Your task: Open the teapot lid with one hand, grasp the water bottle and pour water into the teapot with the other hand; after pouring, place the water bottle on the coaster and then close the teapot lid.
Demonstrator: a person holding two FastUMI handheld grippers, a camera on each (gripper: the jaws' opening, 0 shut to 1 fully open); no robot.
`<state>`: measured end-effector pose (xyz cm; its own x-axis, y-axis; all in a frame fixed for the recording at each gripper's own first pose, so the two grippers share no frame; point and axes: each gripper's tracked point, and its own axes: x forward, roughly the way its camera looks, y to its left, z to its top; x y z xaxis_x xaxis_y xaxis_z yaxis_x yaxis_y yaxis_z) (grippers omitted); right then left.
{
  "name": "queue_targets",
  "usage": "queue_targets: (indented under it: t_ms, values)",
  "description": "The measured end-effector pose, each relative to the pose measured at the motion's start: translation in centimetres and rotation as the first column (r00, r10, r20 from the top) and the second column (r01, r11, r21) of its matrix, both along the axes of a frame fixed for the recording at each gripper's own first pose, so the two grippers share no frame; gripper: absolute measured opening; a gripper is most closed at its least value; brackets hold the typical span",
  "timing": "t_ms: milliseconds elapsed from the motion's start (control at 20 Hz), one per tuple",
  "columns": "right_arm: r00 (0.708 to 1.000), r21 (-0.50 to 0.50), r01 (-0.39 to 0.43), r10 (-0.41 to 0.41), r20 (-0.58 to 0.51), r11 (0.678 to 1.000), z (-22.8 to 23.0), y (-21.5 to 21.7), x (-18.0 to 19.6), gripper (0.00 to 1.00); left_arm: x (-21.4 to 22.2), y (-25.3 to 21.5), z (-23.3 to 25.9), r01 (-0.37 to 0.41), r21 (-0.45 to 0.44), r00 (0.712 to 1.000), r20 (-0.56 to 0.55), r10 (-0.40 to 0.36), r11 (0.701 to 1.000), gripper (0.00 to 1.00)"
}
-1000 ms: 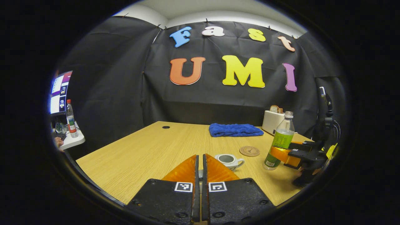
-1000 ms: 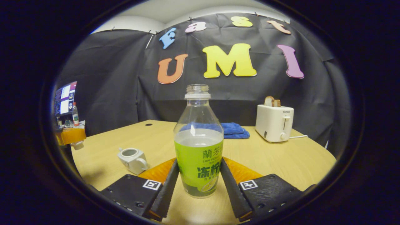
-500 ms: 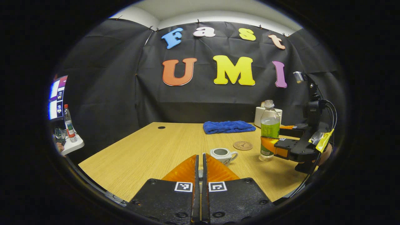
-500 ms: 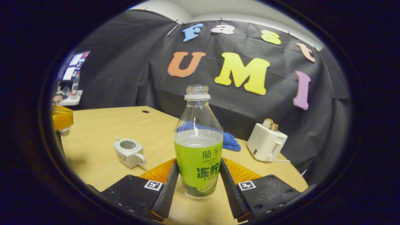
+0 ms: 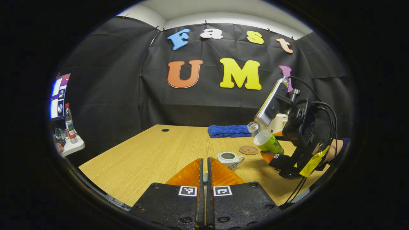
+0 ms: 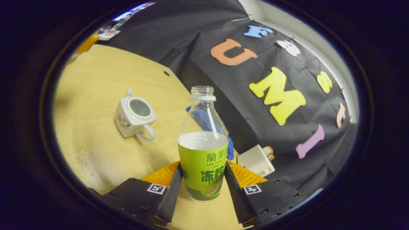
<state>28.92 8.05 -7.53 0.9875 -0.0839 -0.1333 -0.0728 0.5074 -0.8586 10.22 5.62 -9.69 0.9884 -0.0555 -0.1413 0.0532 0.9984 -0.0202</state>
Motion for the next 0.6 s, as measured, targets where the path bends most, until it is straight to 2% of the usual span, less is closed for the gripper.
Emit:
queue_targets:
  t_ms: [150,350,450,600]
  values:
    - [0.999,-0.146,0.031,-0.028,0.022,0.989,-0.1,0.1,0.3,0.72,0.1,0.6,-0.2,-0.009,-0.005,1.0,-0.006,0.009,1.0,0.04]
    - [0.997,-0.329,0.056,-0.038,0.061,0.943,0.4,0.5,0.8,0.74,0.1,0.7,-0.2,-0.003,-0.006,1.0,-0.006,0.003,1.0,0.05]
    - [0.998,-0.404,0.052,-0.033,0.054,0.913,0.0,0.6,1.0,0.74,0.0,0.7,-0.3,0.003,-0.006,1.0,-0.003,-0.003,1.0,0.04]
    - [0.995,-0.521,0.067,-0.019,0.096,0.851,1.1,0.6,0.7,0.72,-0.1,0.8,-0.3,0.012,-0.005,1.0,-0.001,-0.012,1.0,0.05]
